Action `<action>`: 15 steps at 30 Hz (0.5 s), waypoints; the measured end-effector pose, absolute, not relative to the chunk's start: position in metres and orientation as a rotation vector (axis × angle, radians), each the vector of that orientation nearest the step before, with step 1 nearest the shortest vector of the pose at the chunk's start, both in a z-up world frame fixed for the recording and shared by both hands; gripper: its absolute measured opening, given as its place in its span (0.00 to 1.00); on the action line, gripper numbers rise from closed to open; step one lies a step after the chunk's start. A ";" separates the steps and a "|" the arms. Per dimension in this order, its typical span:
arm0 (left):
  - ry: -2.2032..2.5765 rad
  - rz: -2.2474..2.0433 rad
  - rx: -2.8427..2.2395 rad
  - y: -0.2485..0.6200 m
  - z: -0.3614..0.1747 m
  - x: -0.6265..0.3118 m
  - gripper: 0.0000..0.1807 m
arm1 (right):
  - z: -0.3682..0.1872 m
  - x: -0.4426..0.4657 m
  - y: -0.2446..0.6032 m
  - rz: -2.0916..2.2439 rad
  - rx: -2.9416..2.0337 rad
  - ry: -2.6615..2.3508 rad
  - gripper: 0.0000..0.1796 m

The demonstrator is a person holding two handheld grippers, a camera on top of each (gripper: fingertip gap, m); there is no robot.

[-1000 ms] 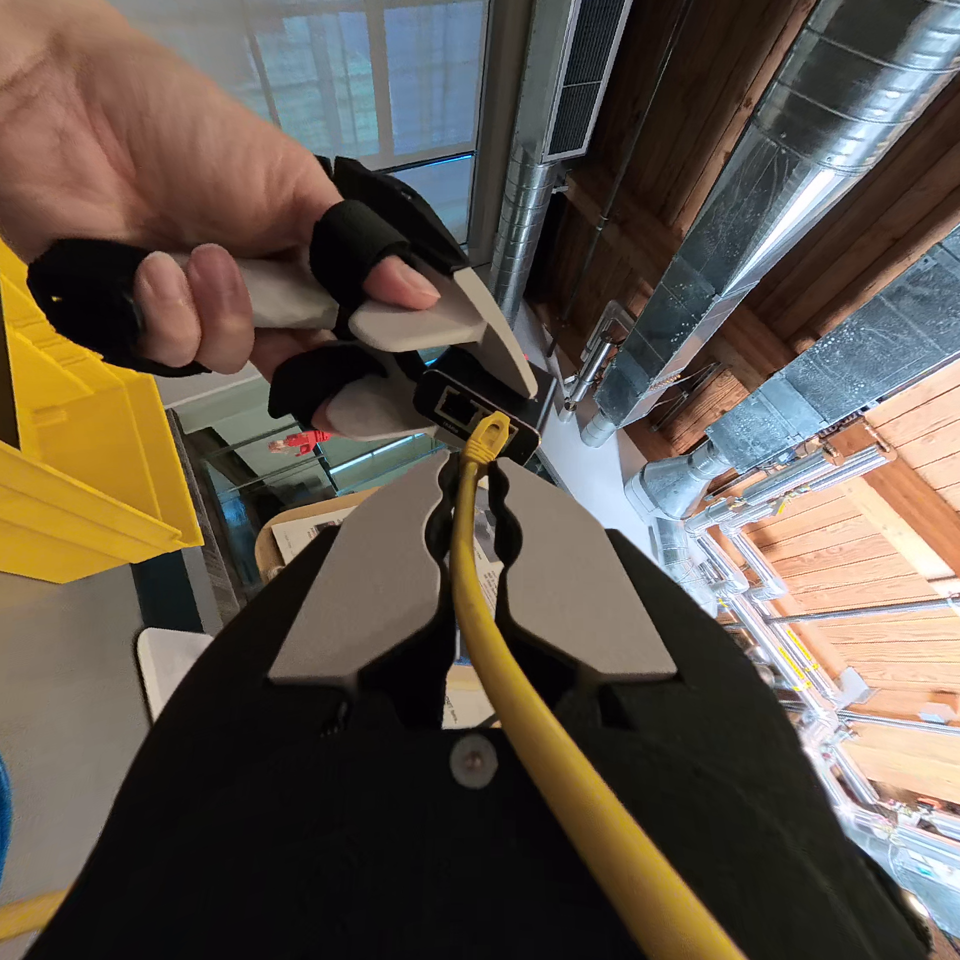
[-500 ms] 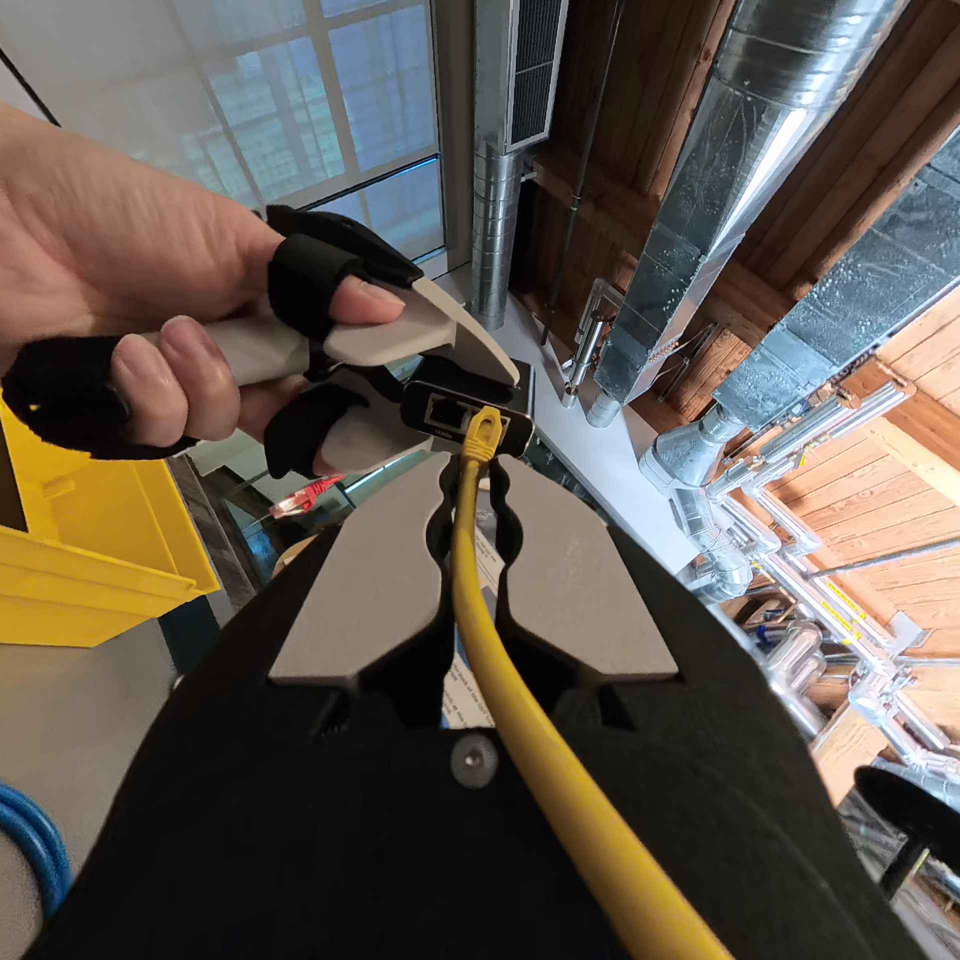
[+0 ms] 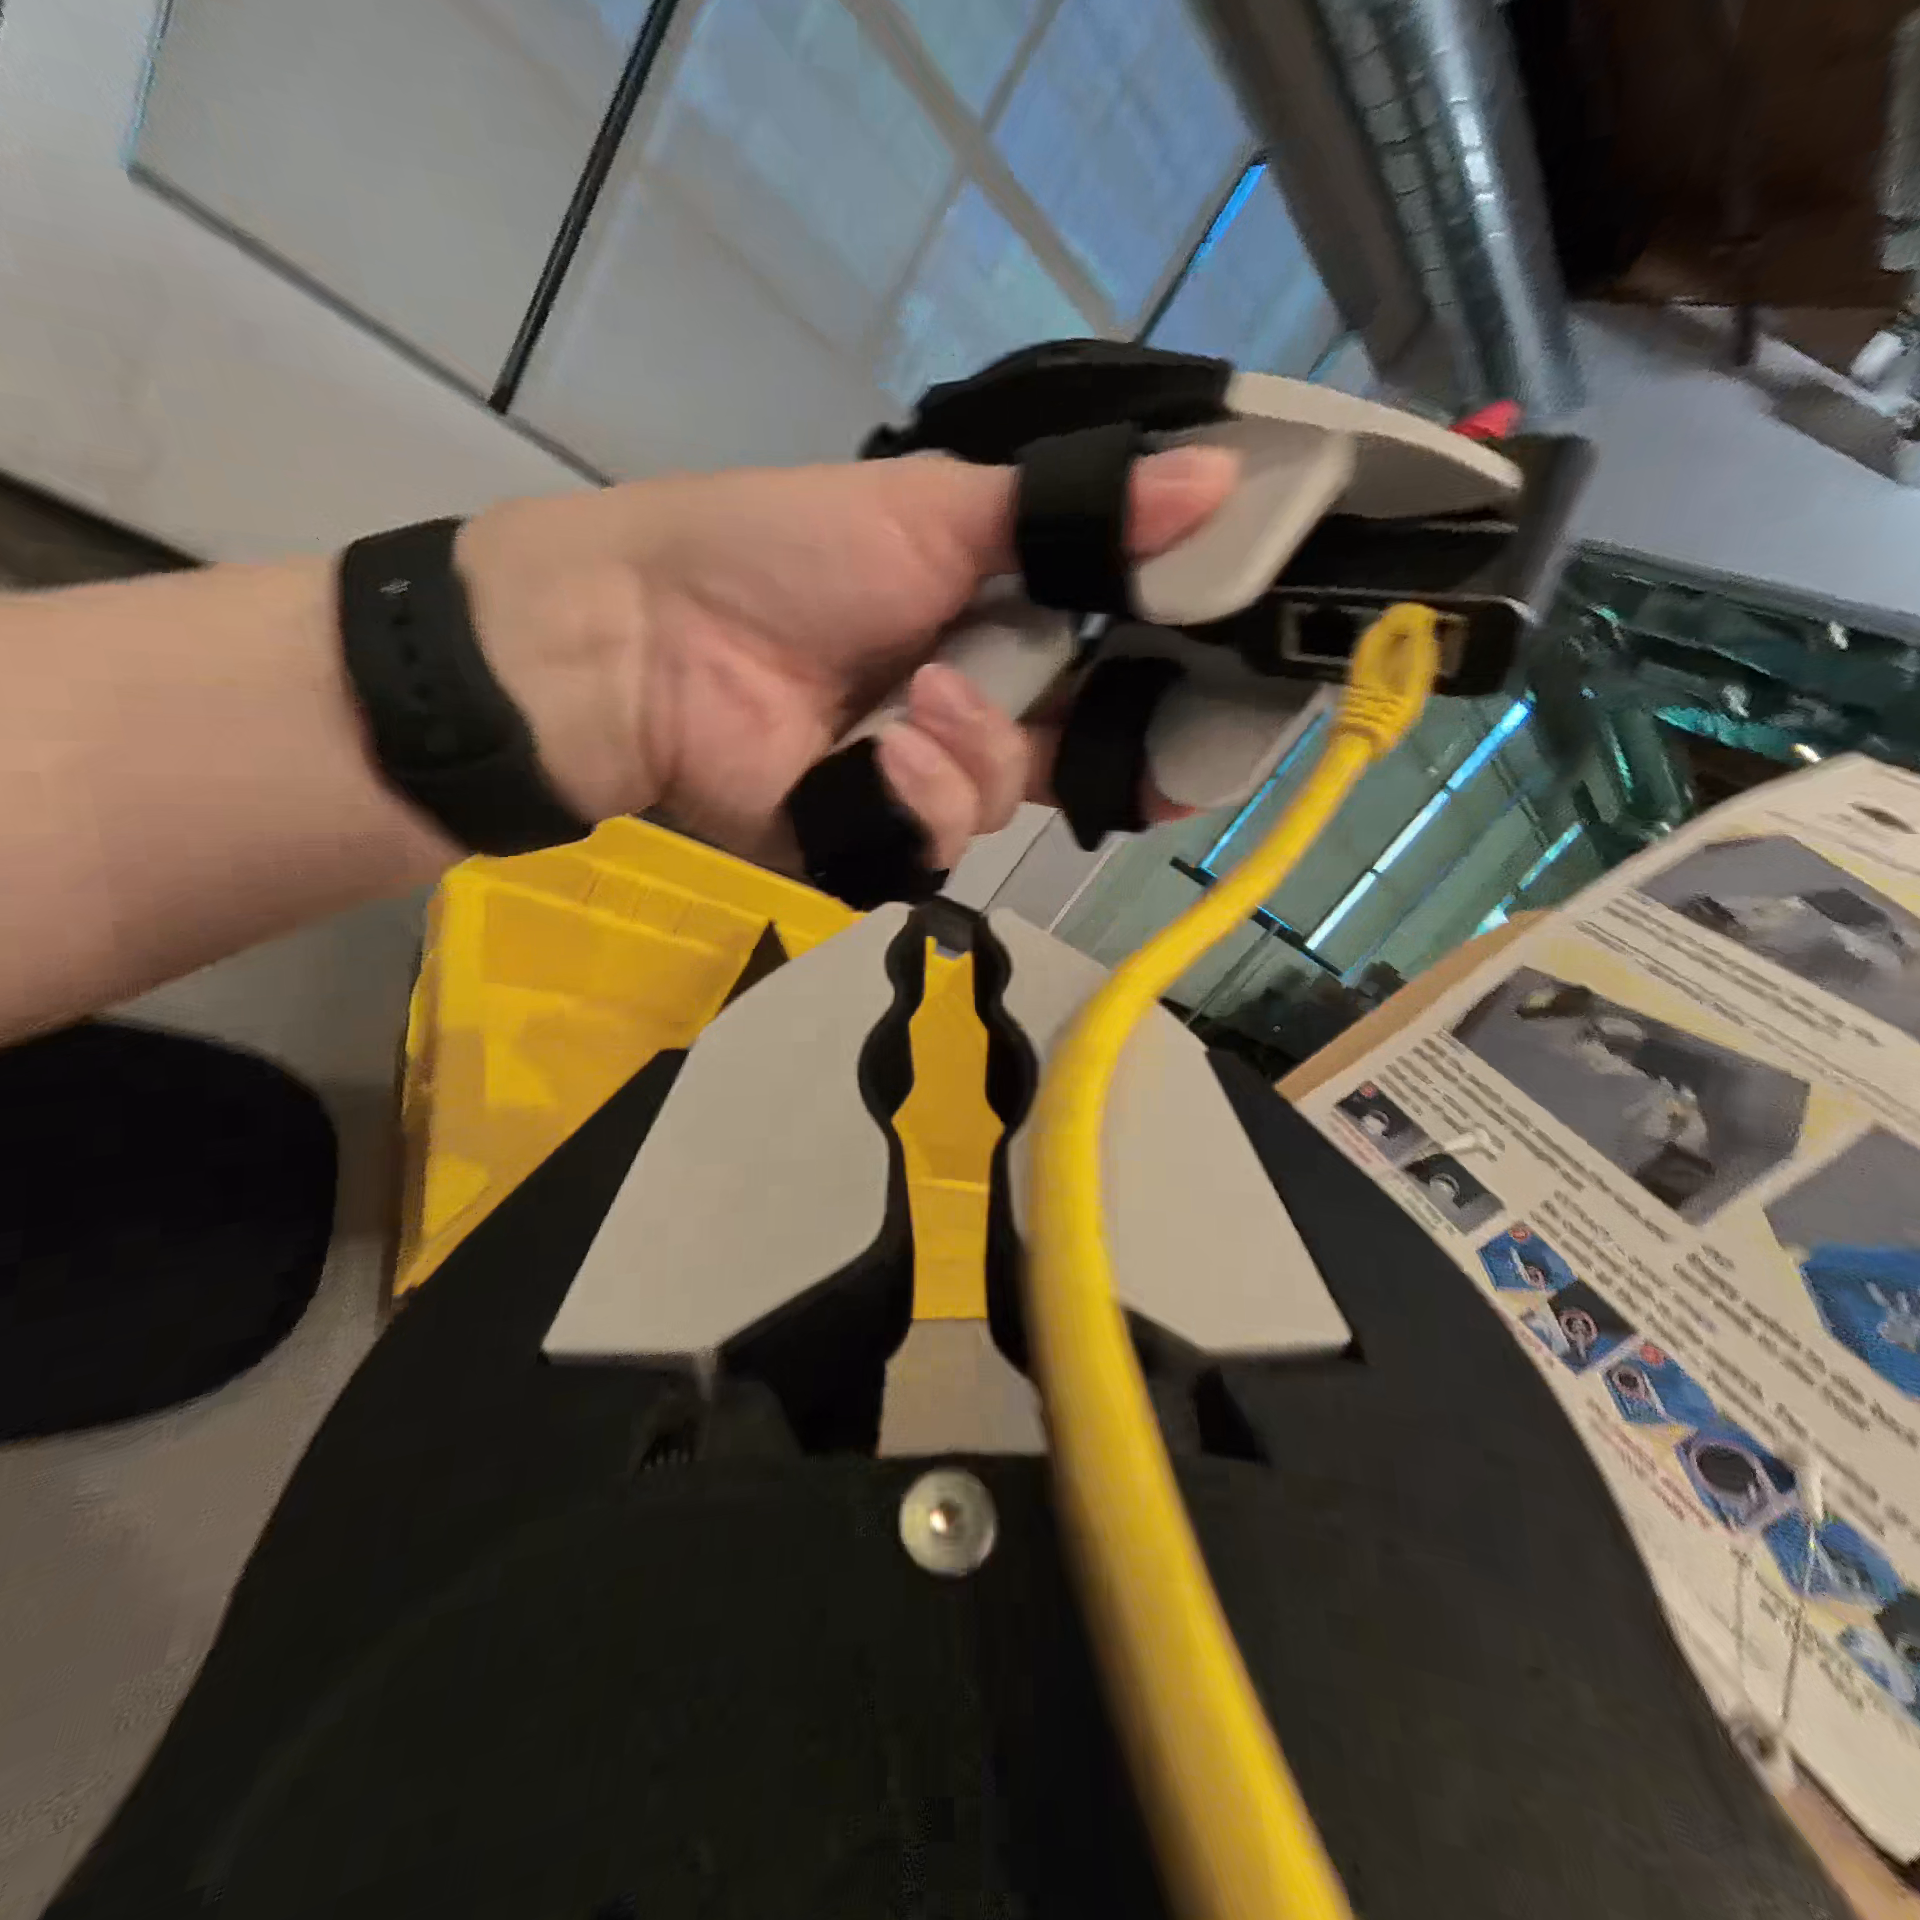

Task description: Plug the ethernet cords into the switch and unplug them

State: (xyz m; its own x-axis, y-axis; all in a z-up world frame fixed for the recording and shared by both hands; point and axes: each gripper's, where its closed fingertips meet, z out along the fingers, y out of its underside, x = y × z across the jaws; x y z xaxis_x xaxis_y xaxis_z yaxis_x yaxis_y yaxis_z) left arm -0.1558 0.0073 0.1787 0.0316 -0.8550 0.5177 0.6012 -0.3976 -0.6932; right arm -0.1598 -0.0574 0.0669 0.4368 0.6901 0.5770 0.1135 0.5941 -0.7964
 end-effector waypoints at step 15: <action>0.249 -1.812 -1.143 0.019 0.169 -0.152 0.13 | 0.105 -0.172 -0.135 0.829 -0.795 -1.169 0.01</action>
